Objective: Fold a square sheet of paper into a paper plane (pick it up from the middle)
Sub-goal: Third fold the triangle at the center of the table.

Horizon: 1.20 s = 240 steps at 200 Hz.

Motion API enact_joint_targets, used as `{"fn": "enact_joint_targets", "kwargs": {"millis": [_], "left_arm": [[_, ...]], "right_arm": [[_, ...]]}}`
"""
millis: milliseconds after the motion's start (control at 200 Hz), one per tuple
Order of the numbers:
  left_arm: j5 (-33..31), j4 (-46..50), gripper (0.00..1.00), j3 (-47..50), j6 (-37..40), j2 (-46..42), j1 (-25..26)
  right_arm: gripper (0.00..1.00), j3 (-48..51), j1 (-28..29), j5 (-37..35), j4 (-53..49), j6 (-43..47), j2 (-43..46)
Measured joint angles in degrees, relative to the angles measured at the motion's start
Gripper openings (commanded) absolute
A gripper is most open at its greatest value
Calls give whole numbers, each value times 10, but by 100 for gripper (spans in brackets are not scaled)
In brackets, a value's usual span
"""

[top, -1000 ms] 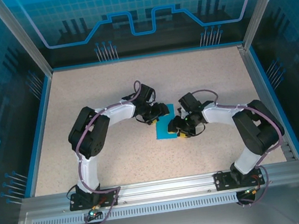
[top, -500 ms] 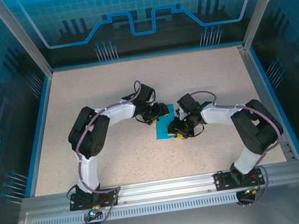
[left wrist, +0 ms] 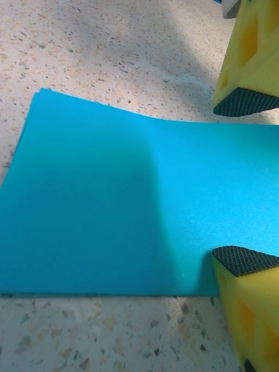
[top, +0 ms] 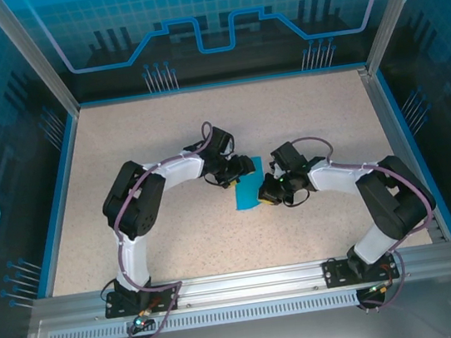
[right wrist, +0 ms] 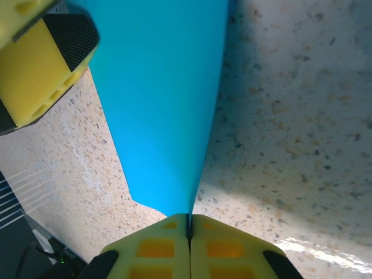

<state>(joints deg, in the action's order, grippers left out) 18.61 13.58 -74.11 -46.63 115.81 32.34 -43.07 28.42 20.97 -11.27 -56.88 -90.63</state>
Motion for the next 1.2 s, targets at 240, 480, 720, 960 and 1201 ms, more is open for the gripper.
{"fn": "enact_joint_targets", "kwargs": {"millis": [240, 480, 720, 960, 1201], "left_arm": [[23, -38, 64, 28, 2, -30, -5], [17, -35, 62, 14, 16, -24, -5], [-7, -2, 61, 3, 24, -5, -5], [-10, 9, 61, -12, 31, 9, -7], [-10, 15, 61, -16, 33, 10, -7]], "right_arm": [[0, -4, -6, 5, -51, 40, -3], [1, -4, -6, 10, -80, 63, -5], [2, -23, -4, 18, -72, 64, -20], [2, -64, 8, 25, -45, 64, -44], [3, -99, 16, 33, -9, 63, -72]]}}
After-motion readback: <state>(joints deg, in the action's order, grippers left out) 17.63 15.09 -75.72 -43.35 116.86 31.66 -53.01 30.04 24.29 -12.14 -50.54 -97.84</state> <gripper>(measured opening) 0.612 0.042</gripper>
